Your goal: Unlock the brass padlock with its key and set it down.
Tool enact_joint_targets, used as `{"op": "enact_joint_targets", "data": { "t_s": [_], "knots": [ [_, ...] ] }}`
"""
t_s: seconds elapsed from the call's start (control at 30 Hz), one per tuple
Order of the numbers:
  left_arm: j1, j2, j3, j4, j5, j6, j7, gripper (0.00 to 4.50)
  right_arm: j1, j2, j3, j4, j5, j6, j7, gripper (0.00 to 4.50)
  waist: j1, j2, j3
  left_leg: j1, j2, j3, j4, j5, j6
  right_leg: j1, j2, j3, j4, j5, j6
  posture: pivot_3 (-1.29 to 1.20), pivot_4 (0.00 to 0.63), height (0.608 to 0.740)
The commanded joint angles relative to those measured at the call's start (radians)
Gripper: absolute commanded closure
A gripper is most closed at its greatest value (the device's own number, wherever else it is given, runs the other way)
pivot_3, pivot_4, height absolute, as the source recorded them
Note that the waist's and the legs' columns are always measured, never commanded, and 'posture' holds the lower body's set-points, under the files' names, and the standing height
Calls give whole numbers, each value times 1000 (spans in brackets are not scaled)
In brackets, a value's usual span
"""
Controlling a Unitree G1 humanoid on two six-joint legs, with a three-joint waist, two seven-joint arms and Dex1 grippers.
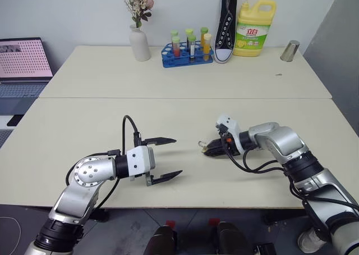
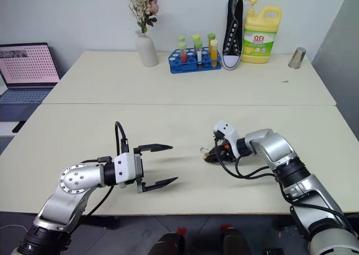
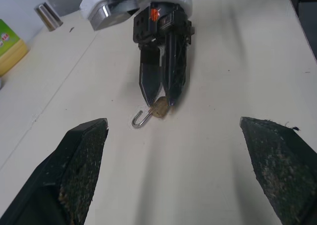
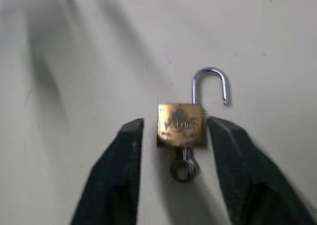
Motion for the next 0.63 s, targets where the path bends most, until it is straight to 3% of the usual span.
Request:
{"op": "enact_joint_targets", "data": {
  "t_s": [0.03, 0.1, 0.13, 0.43, 0.63],
  "knots": [
    [-19, 11, 34, -48, -37, 117, 34, 0, 69, -72, -96, -172, 9, -22, -8, 797, 3, 0, 0, -1, 0, -1, 0, 0, 0, 0, 0, -1, 0, 0, 0, 0, 150, 740],
    [-22, 27, 36, -58, -14, 170, 55, 0, 149, -129, -142, -306, 10, -79, -2, 98, 2, 0, 0, -1, 0, 0, 0, 0, 0, 0, 0, 0, 0, 0, 0, 0, 150, 740],
    [-22, 33, 39, -61, -3, 185, 65, 0, 183, -152, -158, -360, 6, -110, 5, 39, 2, 0, 0, -1, 0, 0, 0, 0, 0, 0, 0, 0, 0, 0, 0, 0, 150, 740],
    [7, 110, 71, -69, -55, 226, -19, 0, 463, -226, -399, -734, 97, -60, -95, 39, 1, 0, 0, 0, 1, 1, 0, 0, 0, 1, 1, 0, 0, 0, 0, 0, 150, 740],
    [-3, 119, 63, -46, -65, 213, -66, 0, 527, -254, -410, -779, 77, -108, -112, 39, 1, 0, 0, 1, 1, 1, 0, 0, 0, 2, 1, 0, -1, 0, 0, 0, 150, 740]
  ]
}}
